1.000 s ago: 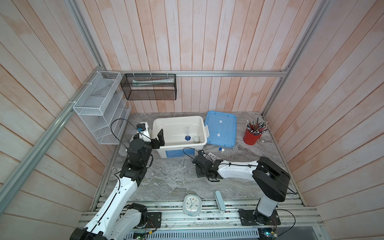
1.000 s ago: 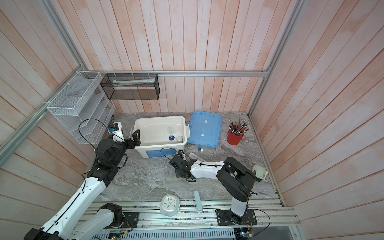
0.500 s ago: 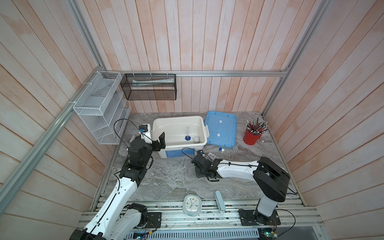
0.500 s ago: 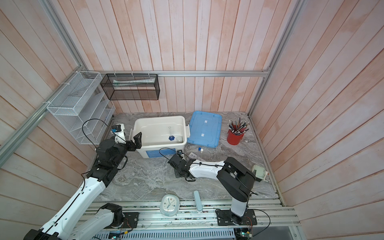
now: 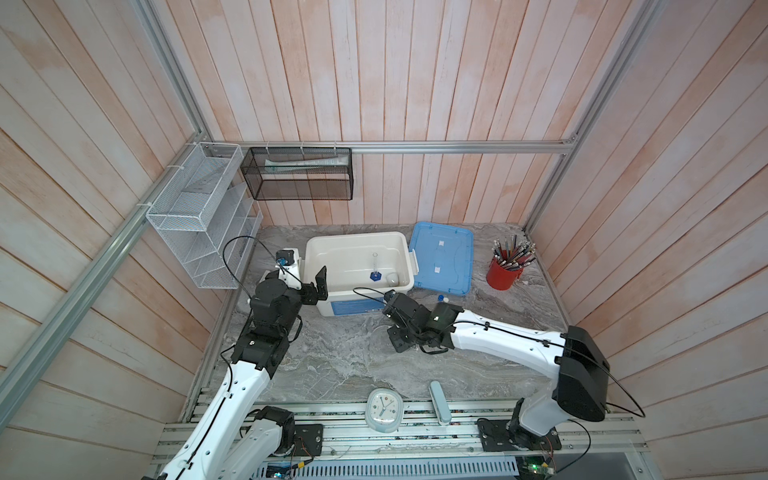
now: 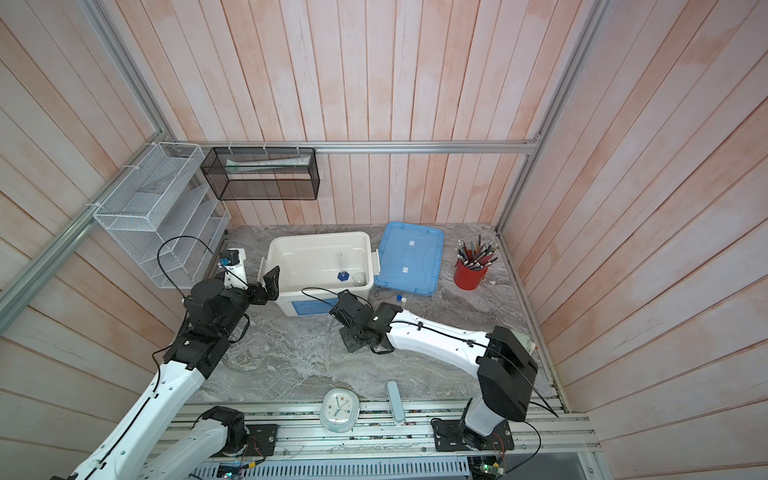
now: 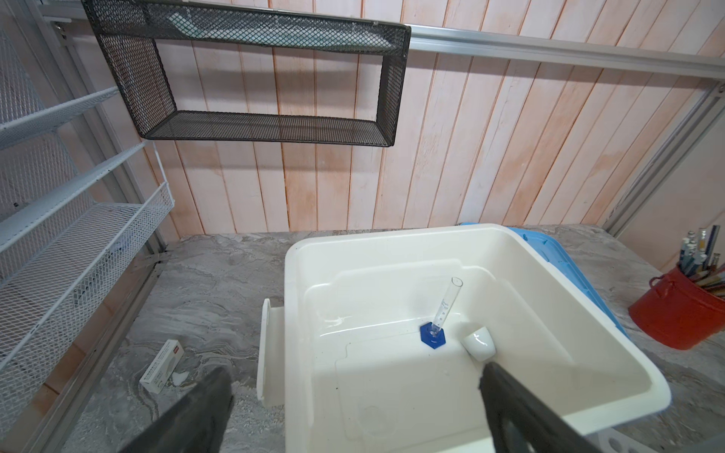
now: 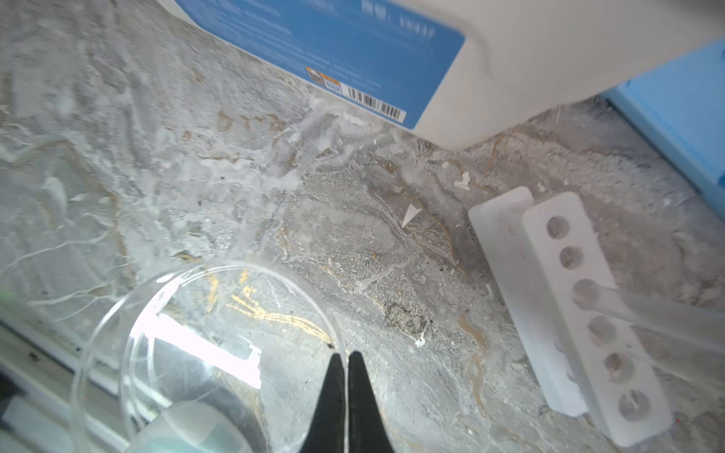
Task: Organize the chemistry lab equipment
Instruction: 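Lift the glass dish with the right gripper and carry it over the bin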
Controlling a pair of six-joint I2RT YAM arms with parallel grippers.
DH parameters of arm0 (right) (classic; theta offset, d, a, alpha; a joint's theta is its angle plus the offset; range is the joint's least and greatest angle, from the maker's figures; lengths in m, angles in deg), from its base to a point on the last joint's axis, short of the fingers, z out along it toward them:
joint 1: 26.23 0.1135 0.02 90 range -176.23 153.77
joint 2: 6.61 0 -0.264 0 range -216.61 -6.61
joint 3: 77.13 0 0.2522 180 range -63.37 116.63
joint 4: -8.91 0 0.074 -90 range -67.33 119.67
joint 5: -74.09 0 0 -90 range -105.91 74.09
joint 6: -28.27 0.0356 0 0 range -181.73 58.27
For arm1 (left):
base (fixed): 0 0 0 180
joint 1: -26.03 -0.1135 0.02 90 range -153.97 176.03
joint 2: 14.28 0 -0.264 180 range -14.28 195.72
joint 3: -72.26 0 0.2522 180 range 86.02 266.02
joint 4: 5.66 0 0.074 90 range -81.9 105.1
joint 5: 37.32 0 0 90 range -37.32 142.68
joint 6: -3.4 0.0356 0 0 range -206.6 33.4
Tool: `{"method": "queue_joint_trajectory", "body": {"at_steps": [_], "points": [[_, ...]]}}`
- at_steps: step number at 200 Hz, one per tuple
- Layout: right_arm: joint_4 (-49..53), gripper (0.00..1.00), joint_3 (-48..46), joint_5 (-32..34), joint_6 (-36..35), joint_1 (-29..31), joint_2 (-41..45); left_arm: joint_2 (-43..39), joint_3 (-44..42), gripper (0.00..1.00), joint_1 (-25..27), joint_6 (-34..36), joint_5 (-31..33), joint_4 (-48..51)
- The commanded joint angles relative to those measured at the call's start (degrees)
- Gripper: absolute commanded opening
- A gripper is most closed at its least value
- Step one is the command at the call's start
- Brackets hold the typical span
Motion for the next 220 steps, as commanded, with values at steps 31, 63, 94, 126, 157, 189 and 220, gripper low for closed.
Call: {"method": "queue_joint_trajectory", "body": {"at_steps": [31,63,94,126,157,189,220], "points": [[6.2,0.01,14.0,-0.6,-10.0,-1.4,2.5,-1.8,1.4,1.0,-1.8,0.5,0.2,2.0],[5.9,0.0,25.2,1.3,-15.8,-6.4,-4.1,-2.0,0.9,1.0,-2.5,0.2,-0.7,2.0],[3.6,0.0,34.3,0.6,-18.8,-9.9,-12.6,-2.7,0.3,1.0,-2.7,0.2,-0.5,1.9],[2.6,0.0,44.2,1.1,-20.7,-11.5,-21.9,-2.8,-0.6,1.0,-2.9,0.2,-2.5,1.2],[3.3,0.0,53.2,0.0,-22.0,-12.3,-30.7,-2.6,-1.0,1.0,-3.5,-0.6,-4.0,0.4],[5.0,0.0,61.5,-1.2,-22.9,-12.7,-39.3,-2.4,-1.3,1.0,-4.3,-1.5,-5.4,0.1],[6.7,0.0,68.2,-1.9,-22.9,-13.0,-45.6,-2.3,-1.3,1.0,-4.8,-1.5,-6.2,0.1]]}}
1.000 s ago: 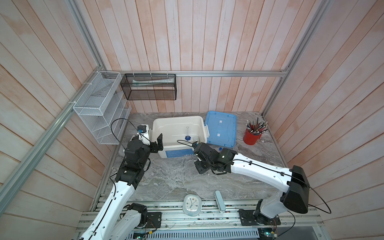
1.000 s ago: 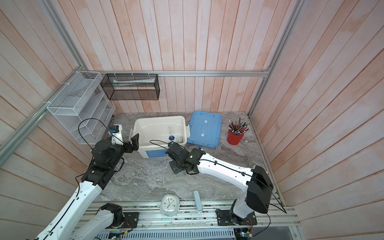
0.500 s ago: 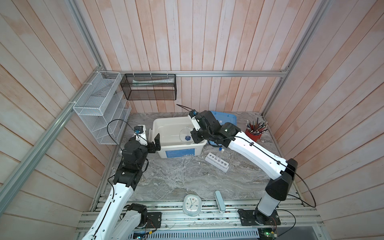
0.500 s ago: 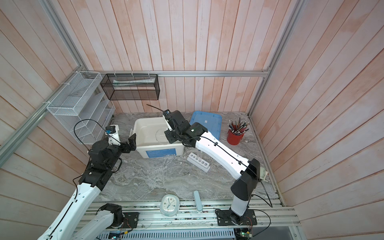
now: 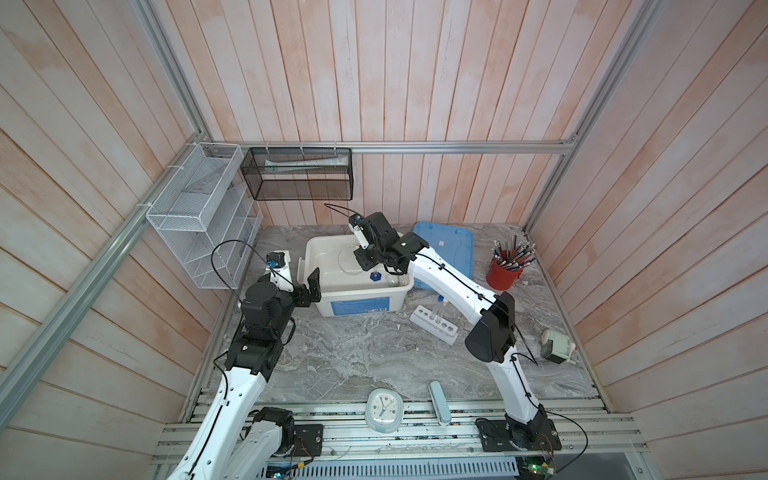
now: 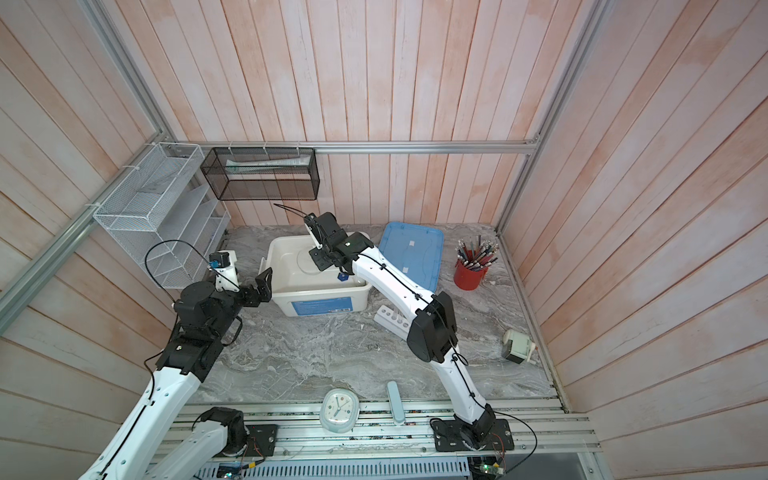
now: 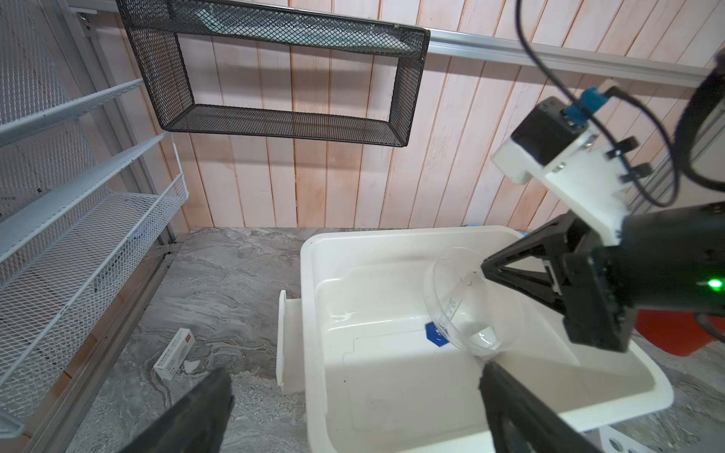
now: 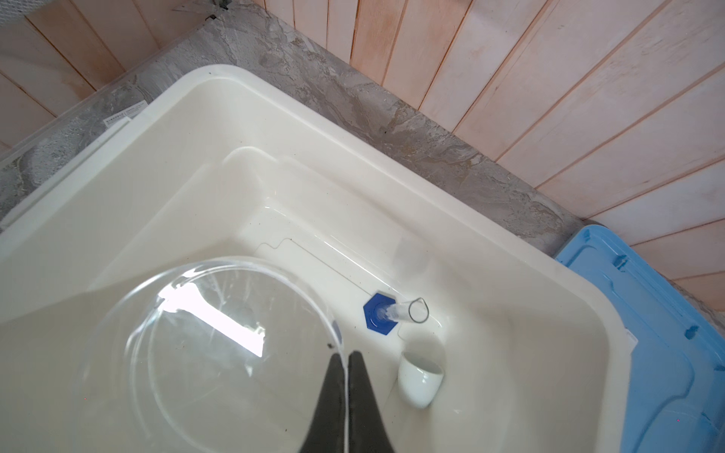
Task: Organize the chemistry lab equipment
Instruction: 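Lift the glass dish with the right gripper and carry it over the bin, then lower the glass petri dish into the bin and open the right gripper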
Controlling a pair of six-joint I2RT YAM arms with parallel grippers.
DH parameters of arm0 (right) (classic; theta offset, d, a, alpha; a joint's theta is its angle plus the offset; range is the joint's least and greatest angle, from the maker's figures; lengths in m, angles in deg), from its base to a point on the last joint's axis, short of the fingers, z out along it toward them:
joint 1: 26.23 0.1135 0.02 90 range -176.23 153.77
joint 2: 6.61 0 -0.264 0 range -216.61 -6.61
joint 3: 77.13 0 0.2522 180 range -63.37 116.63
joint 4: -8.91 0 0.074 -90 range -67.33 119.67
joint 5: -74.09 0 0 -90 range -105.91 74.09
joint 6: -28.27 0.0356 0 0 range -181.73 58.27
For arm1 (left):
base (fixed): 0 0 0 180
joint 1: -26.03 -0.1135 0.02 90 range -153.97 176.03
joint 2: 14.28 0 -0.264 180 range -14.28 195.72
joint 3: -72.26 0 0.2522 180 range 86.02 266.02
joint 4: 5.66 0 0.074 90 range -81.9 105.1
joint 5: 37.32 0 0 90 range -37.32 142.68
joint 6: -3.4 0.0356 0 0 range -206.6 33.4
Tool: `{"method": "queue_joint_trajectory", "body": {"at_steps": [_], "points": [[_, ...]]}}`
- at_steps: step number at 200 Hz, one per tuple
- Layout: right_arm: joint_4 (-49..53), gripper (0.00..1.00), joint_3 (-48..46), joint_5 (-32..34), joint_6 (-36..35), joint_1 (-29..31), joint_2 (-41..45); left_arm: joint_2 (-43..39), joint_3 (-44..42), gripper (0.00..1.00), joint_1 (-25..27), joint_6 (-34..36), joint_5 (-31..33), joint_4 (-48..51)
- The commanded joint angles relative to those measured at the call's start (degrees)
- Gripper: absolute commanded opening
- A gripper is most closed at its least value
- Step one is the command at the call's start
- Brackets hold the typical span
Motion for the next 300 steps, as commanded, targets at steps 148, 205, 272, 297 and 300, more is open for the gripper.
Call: {"method": "queue_joint_trajectory", "body": {"at_steps": [148,205,272,297,300], "points": [[0.7,0.0,6.6,-0.9,-0.7,-2.3,-12.3,1.4,-0.8,1.0,-1.6,-0.7,-3.5,-1.1],[-0.4,0.0,6.3,-0.9,-1.1,-2.8,-14.5,2.1,-0.8,1.0,-1.6,-0.7,-3.4,-0.9],[-1.5,0.0,5.2,-0.8,-1.3,-3.6,-15.4,2.9,-0.8,1.0,-1.6,-0.7,-3.5,-0.9],[-1.8,0.0,5.1,-0.6,-1.3,-3.6,-16.1,3.1,-0.7,1.0,-1.7,-0.7,-3.5,-0.9],[-1.9,0.0,5.1,-0.7,-1.3,-3.6,-16.1,3.1,-0.8,1.0,-1.7,-0.7,-3.5,-0.9]]}}
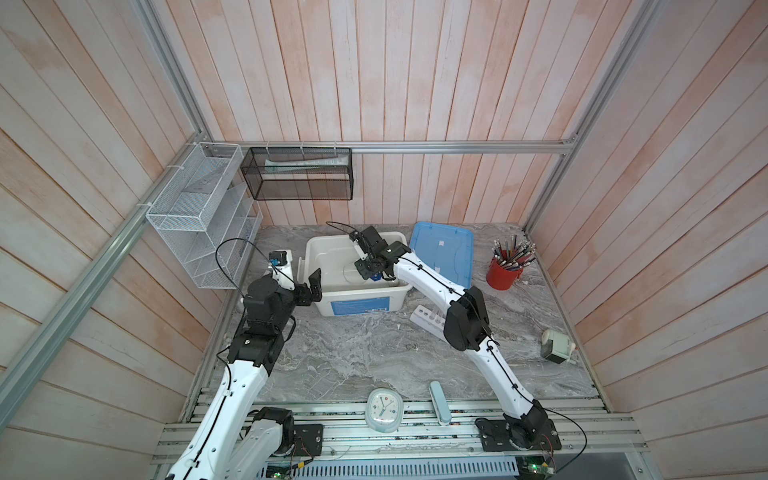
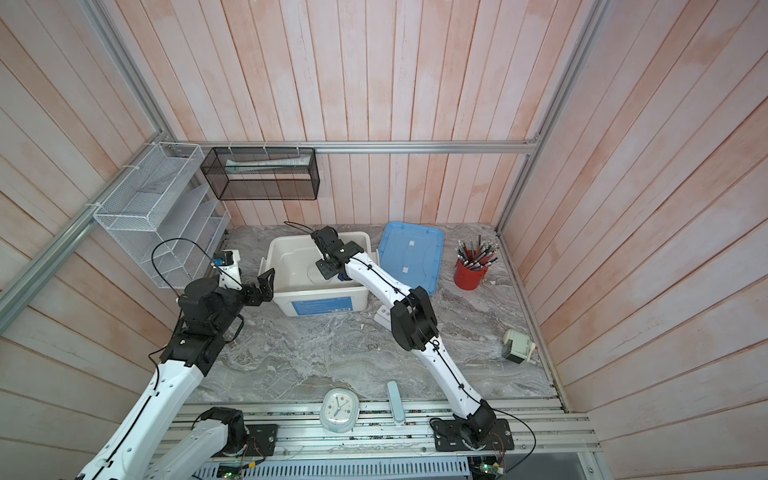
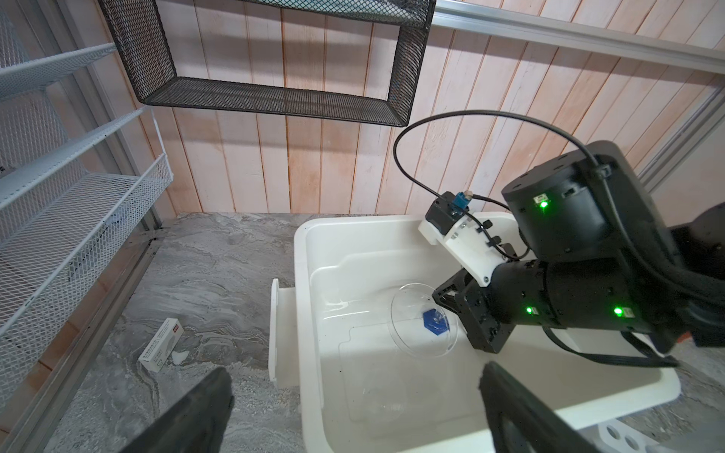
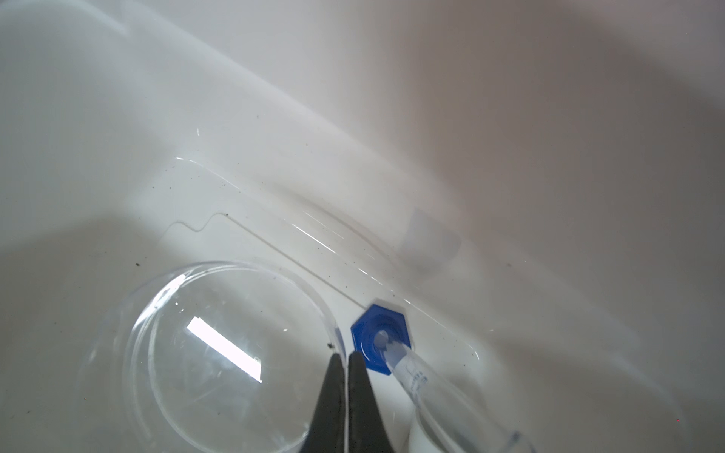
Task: Organize the chemistry lab equipment
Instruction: 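Lower the glass petri dish into the bin and open the right gripper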
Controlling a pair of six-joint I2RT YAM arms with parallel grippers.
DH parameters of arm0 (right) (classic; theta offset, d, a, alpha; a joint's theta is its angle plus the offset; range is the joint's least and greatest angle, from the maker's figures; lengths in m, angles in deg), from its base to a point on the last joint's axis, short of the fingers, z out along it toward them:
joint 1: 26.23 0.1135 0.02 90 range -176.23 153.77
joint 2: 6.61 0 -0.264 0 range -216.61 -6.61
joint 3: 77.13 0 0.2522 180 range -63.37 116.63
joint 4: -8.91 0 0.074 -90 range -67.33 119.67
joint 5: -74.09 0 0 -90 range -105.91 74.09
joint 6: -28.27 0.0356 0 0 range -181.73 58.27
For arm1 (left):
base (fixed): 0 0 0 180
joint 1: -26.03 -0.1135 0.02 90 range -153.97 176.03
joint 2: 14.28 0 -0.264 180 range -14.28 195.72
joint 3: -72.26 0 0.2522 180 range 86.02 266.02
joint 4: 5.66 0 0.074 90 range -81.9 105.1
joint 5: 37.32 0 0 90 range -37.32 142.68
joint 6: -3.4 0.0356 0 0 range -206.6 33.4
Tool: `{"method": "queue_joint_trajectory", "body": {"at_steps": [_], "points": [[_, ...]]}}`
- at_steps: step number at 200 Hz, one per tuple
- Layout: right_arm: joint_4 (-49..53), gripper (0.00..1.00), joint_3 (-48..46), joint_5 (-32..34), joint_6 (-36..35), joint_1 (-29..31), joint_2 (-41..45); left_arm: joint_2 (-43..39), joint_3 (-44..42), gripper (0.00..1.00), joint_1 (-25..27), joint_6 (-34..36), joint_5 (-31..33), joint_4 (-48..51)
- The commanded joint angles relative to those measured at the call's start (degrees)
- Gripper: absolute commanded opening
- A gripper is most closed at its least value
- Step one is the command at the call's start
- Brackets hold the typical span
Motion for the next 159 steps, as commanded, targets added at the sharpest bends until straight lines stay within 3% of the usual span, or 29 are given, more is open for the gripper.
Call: {"method": "queue_joint_trajectory", "body": {"at_steps": [1,159], "points": [[-0.8,0.0,0.3,0.0,-0.3,-0.3,-2.0,0.1,-0.7,1.0,-0.3,-0.3,-1.0,-0.5],[-1.8,0.05,-0.1,-1.0,-0.8,-0.3,-3.8,0.5,-0.6,1.0,-0.6,-0.1,-1.3,-0.3]]}}
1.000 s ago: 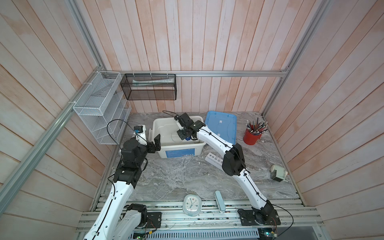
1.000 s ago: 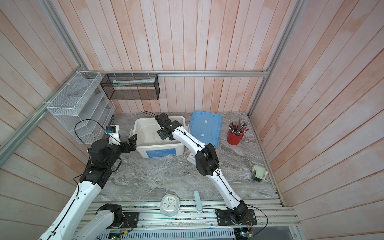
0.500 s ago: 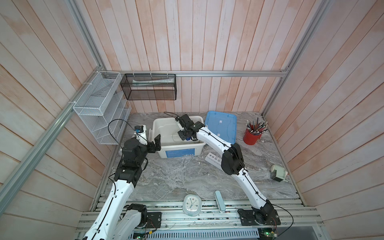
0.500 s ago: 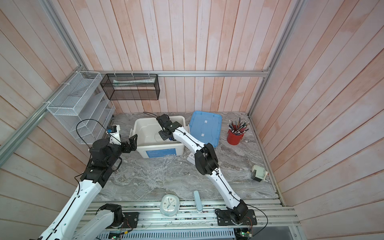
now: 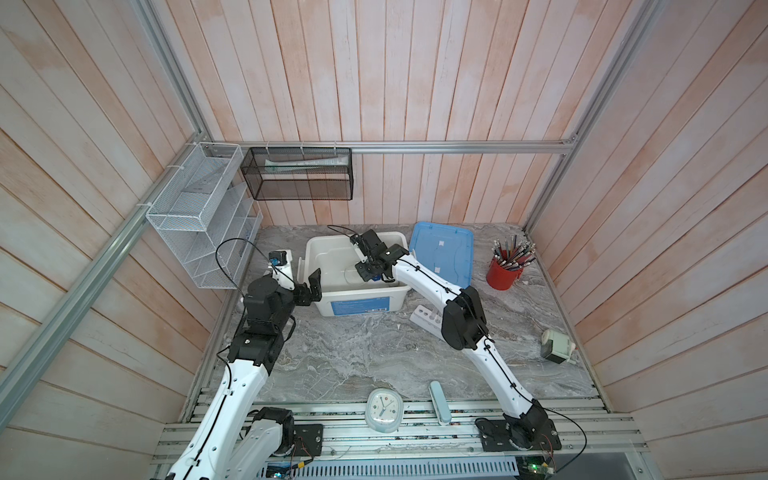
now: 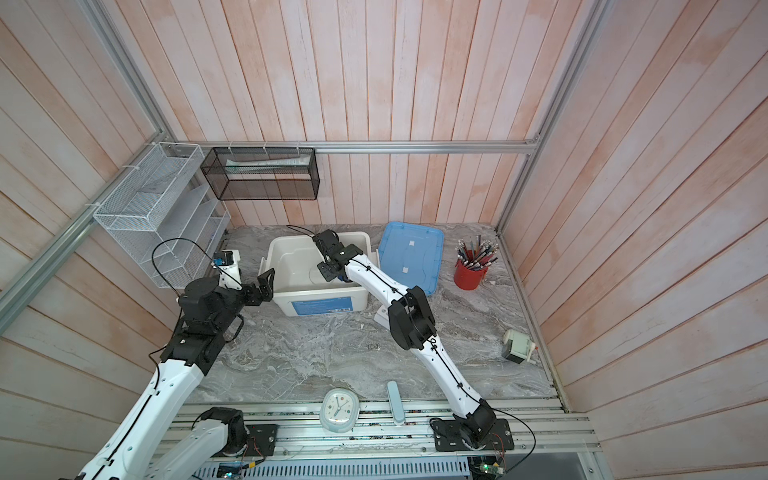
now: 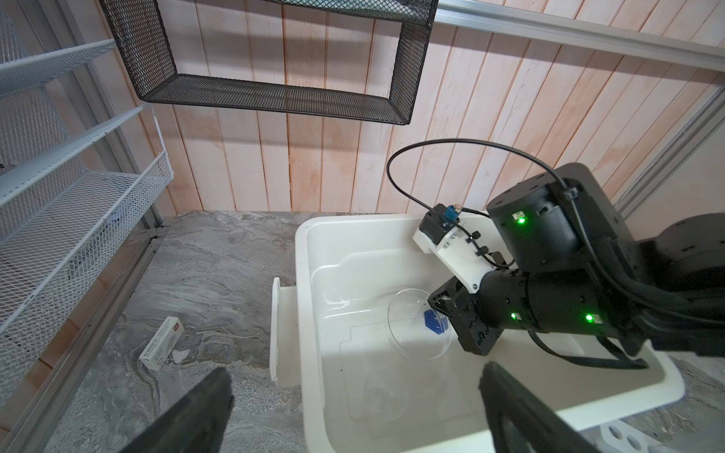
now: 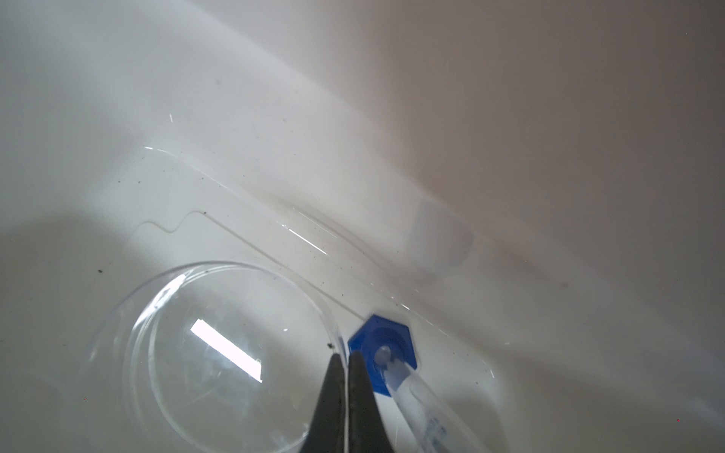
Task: Organize the chemistry lab equipment
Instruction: 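Lower the glass petri dish into the bin and open the right gripper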
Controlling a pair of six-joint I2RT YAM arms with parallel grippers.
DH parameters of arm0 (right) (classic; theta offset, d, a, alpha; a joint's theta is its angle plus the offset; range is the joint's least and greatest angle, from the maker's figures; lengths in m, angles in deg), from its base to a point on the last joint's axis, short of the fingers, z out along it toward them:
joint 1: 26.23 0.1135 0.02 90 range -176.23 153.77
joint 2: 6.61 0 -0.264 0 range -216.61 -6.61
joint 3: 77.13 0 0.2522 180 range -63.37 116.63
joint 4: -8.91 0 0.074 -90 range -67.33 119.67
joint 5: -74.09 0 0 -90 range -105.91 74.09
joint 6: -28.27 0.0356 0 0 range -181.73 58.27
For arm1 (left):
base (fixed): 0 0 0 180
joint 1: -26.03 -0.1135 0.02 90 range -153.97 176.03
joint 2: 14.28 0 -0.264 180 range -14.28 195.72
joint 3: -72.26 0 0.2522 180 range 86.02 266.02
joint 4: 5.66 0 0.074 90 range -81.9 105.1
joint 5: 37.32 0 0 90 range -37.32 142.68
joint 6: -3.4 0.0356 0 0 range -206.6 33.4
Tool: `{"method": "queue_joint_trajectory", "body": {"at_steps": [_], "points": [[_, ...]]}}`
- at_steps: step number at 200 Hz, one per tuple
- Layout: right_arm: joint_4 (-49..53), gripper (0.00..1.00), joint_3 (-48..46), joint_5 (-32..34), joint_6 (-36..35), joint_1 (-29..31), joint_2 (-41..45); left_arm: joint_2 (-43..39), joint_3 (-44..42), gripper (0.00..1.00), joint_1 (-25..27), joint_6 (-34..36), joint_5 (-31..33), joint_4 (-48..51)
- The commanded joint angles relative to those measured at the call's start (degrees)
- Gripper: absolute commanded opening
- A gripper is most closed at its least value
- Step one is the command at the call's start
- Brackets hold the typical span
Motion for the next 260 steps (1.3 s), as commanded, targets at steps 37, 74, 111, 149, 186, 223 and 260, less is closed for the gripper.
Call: {"method": "queue_joint_trajectory", "body": {"at_steps": [37,74,111,149,186,223,260], "points": [[-0.6,0.06,-0.3,-1.0,-0.6,-0.2,-1.5,0.5,-0.6,1.0,-0.4,-0.1,-1.3,-0.3],[-0.8,0.07,-0.4,-1.0,-0.7,-0.1,-1.6,0.7,-0.5,1.0,-0.5,-0.1,-1.7,-0.3],[-1.0,0.08,-0.5,-1.3,-0.5,-0.1,-1.7,0.8,-0.4,1.0,-0.6,-0.1,-2.2,-0.4],[-1.1,0.11,-0.7,-1.3,-0.7,-0.1,-1.7,0.9,-0.5,1.0,-0.7,-0.1,-2.3,-0.4],[-1.4,0.16,-0.8,-1.2,-0.7,-0.1,-1.8,0.9,-0.4,1.0,-0.8,-0.1,-2.5,-0.4],[-1.2,0.18,-0.9,-1.3,-0.6,0.0,-1.4,0.9,-0.5,1.0,-0.9,-0.1,-2.6,-0.5],[-0.8,0.19,-0.9,-1.0,-0.8,0.1,0.3,0.8,-0.5,1.0,-0.9,-0.2,-2.9,-0.5]]}}
